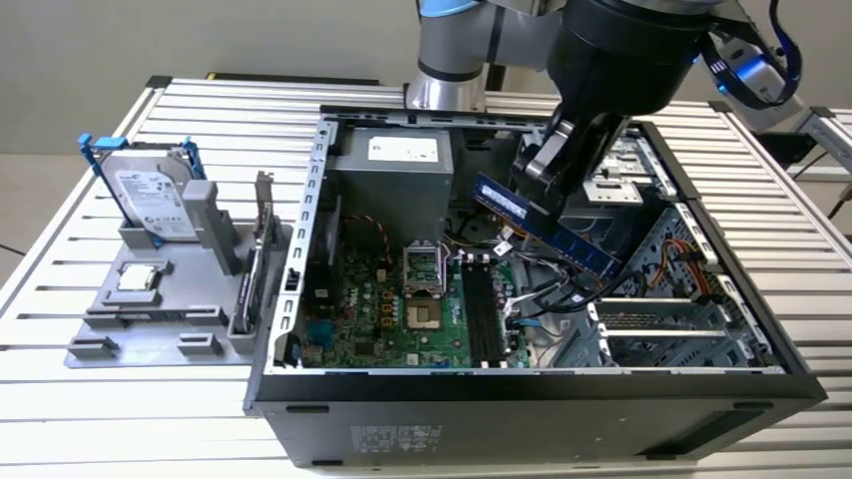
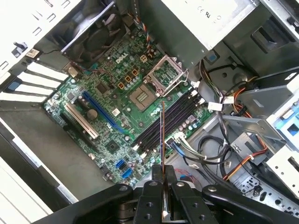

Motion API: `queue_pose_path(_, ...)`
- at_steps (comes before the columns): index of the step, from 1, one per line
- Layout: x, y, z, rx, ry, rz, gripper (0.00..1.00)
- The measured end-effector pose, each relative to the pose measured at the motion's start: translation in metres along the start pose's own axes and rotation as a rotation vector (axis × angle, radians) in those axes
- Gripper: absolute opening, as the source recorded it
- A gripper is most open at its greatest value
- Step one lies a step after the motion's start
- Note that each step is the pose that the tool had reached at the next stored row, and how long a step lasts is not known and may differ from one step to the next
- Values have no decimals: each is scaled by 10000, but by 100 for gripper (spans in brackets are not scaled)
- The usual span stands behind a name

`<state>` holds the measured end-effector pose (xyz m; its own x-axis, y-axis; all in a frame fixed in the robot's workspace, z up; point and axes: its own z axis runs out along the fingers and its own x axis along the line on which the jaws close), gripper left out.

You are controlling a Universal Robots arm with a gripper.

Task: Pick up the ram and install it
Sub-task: 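Insert the ram into the slot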

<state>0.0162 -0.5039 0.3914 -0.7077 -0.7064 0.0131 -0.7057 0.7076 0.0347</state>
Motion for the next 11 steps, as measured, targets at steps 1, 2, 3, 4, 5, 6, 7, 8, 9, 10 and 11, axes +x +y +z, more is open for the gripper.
queue_pose_path(1,0,0,0,-1,-2,53,0)
queue_pose_path(2,0,0,0,-1,-4,110,0)
queue_pose_path(3,-1,-1,0,-2,-6,163,0)
queue_pose_path(4,-1,-1,0,-3,-8,217,0)
queue_pose_path(5,-1,-1,0,-4,-10,269,0)
queue_pose_path(6,-1,-1,0,-4,-12,325,0)
queue_pose_path(7,-1,-1,0,-5,-13,380,0)
queue_pose_path(8,-1,-1,0,-6,-15,433,0)
queue_pose_path(9,-1,-1,0,-6,-17,485,0)
queue_pose_path(10,-1,-1,0,-7,-19,532,0)
queue_pose_path(11,-1,-1,0,-8,-20,578,0)
